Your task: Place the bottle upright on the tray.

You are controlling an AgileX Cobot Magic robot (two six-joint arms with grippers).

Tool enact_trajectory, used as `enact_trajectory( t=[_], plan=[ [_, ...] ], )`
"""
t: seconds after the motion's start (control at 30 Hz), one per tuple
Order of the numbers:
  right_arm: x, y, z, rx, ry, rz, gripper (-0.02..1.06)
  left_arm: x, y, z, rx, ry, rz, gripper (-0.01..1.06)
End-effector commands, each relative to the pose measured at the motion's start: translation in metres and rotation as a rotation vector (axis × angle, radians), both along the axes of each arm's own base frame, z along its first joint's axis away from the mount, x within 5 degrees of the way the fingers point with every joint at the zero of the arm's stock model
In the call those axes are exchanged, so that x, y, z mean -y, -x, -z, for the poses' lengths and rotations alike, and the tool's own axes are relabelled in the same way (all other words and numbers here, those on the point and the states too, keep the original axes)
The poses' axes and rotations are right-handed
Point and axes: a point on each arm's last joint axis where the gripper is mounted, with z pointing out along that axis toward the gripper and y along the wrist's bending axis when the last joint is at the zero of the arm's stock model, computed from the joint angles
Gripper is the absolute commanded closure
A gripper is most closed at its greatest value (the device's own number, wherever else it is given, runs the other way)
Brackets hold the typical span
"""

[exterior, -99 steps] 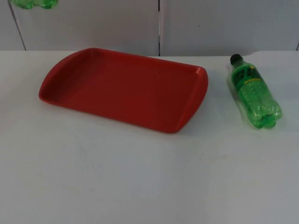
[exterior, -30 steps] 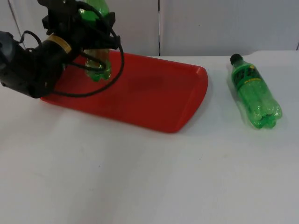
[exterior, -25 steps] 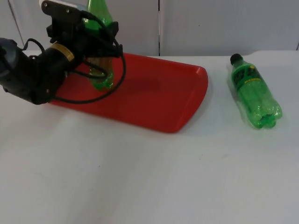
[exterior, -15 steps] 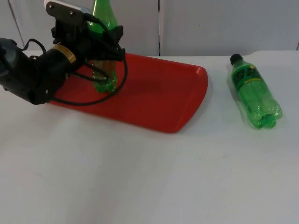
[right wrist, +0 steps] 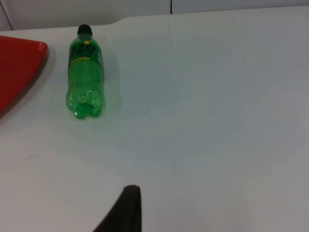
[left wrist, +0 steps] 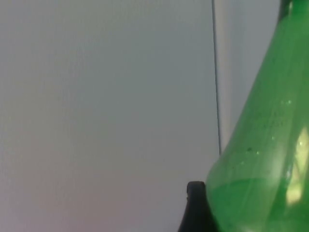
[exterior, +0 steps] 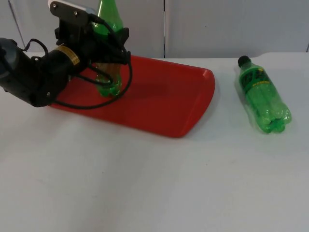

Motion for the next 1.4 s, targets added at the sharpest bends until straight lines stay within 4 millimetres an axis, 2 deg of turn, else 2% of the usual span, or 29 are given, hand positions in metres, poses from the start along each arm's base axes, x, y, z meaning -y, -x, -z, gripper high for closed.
enact_trajectory(
  t=[0.0,0.03,0.1,0.2,0.77,0.83,0.87,0.93,0.97,1.17,1.37],
  plan=[
    [0.0,0.0,0.001,0.001,0.002,0.002,0.0,-0.001,0.0,0.001,-0.024,-0.012,0.002,0.69],
    [0.0,0.0,0.001,0.001,0.002,0.002,0.0,-0.001,0.0,0.001,-0.024,-0.012,0.002,0.69],
    [0.0,0.0,0.001,0.001,0.002,0.002,0.0,-0.001,0.0,0.001,-0.025,-0.01,0.002,0.5],
    [0.0,0.0,0.001,0.001,0.002,0.002,0.0,-0.001,0.0,0.001,-0.047,0.033,0.003,0.36],
    [0.0,0.0,0.001,0.001,0.002,0.002,0.0,0.002,0.001,0.003,-0.057,0.01,0.032,0.34],
    [0.0,0.0,0.001,0.001,0.002,0.002,0.0,0.002,0.001,0.003,-0.056,0.006,0.037,0.24],
    [0.0,0.0,0.001,0.001,0.002,0.002,0.0,0.002,0.001,0.003,-0.056,0.006,0.037,0.24],
    [0.0,0.0,0.001,0.001,0.002,0.002,0.0,0.001,0.0,0.003,-0.057,0.015,0.024,0.02],
    [0.0,0.0,0.001,0.001,0.002,0.002,0.0,0.001,0.0,0.003,-0.058,0.019,0.019,0.0],
    [0.0,0.0,0.001,0.001,0.002,0.002,0.0,-0.006,0.001,0.002,-0.059,0.004,0.021,0.0],
    [0.0,0.0,0.001,0.001,0.002,0.002,0.0,-0.014,0.012,-0.004,-0.089,0.029,-0.03,0.0]
  ],
)
